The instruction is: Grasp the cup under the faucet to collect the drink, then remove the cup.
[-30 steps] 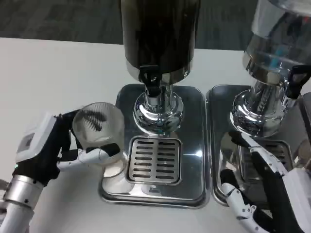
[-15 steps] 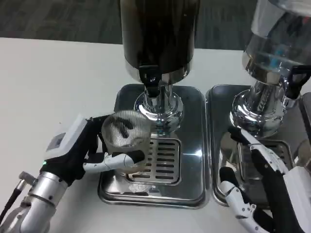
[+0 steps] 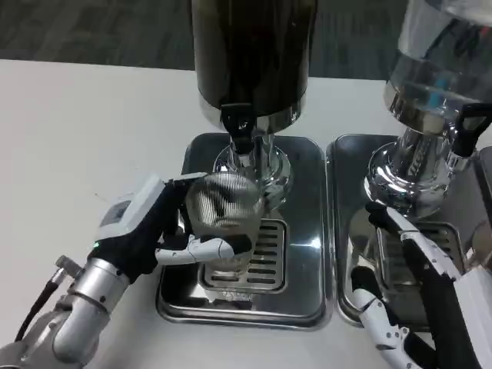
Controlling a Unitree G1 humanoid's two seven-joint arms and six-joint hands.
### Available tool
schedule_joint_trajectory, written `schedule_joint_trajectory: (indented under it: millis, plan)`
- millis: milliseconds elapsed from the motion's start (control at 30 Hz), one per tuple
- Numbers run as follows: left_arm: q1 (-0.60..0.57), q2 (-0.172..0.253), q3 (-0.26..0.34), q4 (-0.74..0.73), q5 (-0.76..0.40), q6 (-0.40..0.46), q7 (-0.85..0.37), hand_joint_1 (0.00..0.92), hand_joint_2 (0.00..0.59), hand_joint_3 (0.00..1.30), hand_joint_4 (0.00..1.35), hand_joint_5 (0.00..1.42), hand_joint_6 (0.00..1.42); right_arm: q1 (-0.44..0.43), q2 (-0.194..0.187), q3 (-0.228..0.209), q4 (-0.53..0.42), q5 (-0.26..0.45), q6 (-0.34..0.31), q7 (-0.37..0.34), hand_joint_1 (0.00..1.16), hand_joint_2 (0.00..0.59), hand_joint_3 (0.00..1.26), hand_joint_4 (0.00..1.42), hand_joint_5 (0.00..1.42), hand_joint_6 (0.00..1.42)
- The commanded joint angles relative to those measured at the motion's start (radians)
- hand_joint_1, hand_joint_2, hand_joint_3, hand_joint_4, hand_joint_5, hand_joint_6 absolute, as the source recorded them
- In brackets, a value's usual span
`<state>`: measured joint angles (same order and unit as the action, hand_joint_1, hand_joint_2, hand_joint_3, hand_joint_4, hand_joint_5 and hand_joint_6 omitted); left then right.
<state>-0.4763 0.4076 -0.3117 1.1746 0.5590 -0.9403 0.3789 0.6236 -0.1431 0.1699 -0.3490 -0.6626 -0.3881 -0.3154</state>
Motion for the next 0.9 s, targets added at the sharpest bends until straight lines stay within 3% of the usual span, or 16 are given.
schedule_joint_trajectory:
  millis: [33,200,400,533,600,733,900]
  plan:
    - [-0.016,-0.009,-0.028,0.015,0.014,0.030,-0.040,0.330,0.142,0.62,0.71,0.94,1.15,0.005,0.006,-0.002,-0.011,0.009,0.002,-0.002,0.28,0.396,0.18,0.21,0.18,0.14]
    - [-0.019,-0.004,-0.042,0.014,0.013,0.038,-0.055,0.320,0.136,0.60,0.67,0.89,1.09,0.001,0.009,0.000,-0.005,0.011,0.001,0.001,0.28,0.396,0.18,0.21,0.18,0.14]
    - [-0.013,0.001,-0.039,0.014,-0.001,0.034,-0.078,0.234,0.106,0.51,0.57,0.77,1.03,-0.013,0.011,0.002,0.002,0.014,0.003,0.008,0.28,0.396,0.18,0.21,0.18,0.14]
    - [-0.012,0.010,-0.040,0.008,-0.002,0.029,-0.098,0.198,0.091,0.47,0.52,0.66,0.83,-0.020,0.011,0.004,0.001,0.015,0.004,0.012,0.29,0.402,0.19,0.21,0.19,0.14]
    - [-0.012,0.013,-0.041,0.005,-0.001,0.029,-0.105,0.176,0.079,0.44,0.43,0.52,0.56,-0.019,0.012,0.004,-0.002,0.015,0.006,0.013,0.29,0.401,0.19,0.21,0.19,0.14]
    - [-0.009,0.020,-0.045,-0.005,0.008,0.030,-0.101,0.134,0.050,0.38,0.30,0.38,0.38,-0.017,0.009,0.002,-0.003,0.014,0.004,0.014,0.30,0.398,0.19,0.21,0.20,0.16]
    - [-0.009,0.028,-0.050,-0.014,0.016,0.029,-0.100,0.095,0.028,0.33,0.21,0.28,0.28,-0.022,0.008,0.001,-0.002,0.022,0.003,0.019,0.31,0.398,0.19,0.21,0.21,0.16]
